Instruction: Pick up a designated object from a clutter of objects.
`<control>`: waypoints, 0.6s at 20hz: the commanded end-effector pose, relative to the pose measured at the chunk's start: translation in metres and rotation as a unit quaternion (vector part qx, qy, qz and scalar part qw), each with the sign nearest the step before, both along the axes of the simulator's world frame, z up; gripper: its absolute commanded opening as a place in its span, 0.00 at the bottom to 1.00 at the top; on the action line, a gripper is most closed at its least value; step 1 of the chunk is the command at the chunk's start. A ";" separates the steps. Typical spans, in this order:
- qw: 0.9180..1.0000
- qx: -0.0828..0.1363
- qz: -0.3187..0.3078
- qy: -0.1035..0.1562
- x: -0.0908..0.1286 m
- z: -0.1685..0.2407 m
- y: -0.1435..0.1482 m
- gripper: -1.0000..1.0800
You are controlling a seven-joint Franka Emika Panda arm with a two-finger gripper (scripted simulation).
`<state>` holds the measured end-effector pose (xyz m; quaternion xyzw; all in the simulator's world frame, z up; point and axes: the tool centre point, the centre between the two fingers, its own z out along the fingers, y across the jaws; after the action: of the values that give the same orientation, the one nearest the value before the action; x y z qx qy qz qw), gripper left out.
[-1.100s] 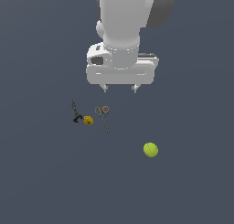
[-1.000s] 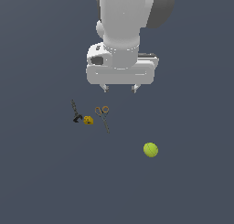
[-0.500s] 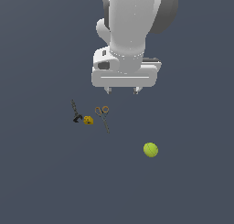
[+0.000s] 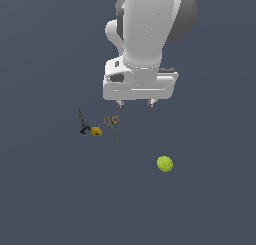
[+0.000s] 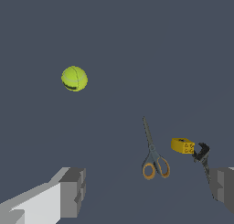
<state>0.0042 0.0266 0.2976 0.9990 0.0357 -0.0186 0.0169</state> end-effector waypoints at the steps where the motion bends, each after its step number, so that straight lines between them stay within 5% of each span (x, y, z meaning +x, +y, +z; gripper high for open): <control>1: 1.000 0.000 0.012 0.000 0.006 -0.007 0.005 0.96; 12: 0.994 0.002 0.110 -0.004 0.054 -0.069 0.047 0.96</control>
<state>0.0514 0.0658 0.2408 0.9915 0.1283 -0.0134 0.0177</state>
